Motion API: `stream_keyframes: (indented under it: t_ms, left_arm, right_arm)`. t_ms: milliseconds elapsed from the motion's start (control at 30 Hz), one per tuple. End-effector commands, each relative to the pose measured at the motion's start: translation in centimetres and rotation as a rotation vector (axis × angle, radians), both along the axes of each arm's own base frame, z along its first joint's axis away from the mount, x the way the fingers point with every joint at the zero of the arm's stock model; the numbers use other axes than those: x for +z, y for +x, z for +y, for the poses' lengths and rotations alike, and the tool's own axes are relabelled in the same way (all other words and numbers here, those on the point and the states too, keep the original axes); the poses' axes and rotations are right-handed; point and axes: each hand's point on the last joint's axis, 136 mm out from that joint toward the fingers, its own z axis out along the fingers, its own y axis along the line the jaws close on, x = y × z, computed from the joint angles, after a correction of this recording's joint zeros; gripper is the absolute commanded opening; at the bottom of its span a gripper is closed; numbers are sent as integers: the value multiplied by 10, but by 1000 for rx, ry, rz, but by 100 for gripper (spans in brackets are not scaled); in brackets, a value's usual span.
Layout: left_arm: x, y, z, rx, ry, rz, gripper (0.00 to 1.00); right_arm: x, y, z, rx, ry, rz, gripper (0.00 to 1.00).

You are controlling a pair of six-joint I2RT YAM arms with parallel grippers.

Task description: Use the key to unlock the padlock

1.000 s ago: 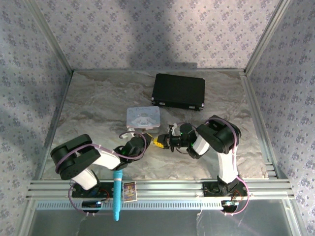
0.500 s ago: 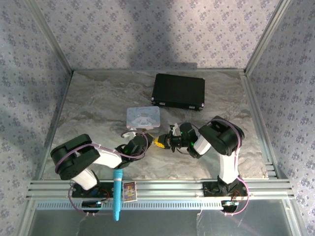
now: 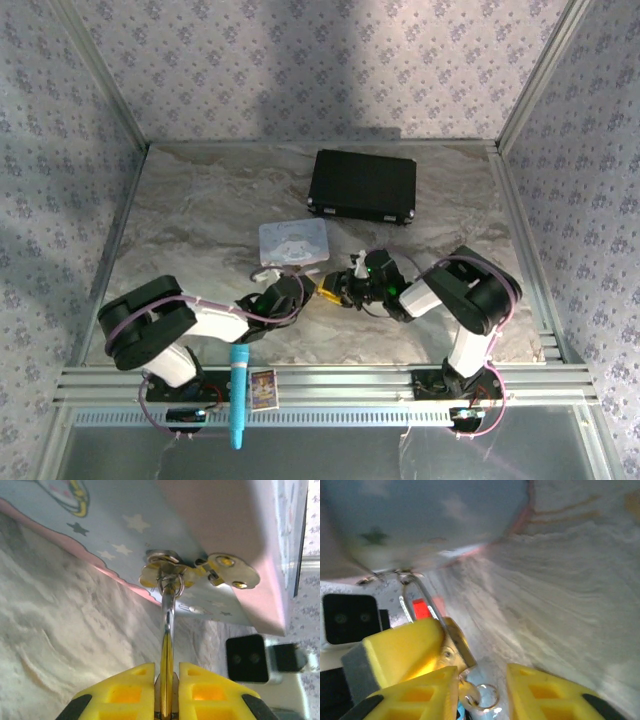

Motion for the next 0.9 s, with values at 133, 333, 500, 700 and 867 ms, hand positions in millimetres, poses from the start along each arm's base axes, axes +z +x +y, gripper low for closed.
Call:
stream_keyframes:
  t_ms: [133, 333, 500, 700, 867]
  left_arm:
    - [-2, -19, -9, -58, 15, 98, 0]
    - [-5, -19, -5, -41, 37, 114, 0]
    - [0, -19, -2, -33, 46, 109, 0]
    - [10, -20, -5, -43, 20, 112, 0]
    - [12, -22, -7, -53, 9, 121, 0]
  right_arm:
    - [-19, -10, -38, 38, -333, -122, 39]
    - [-8, -22, -60, 204, -579, -311, 47]
    - [13, -25, -58, 330, -740, -580, 63]
    - [29, -39, -20, 518, -772, -885, 51]
    - [25, -38, 0, 559, -815, -937, 50]
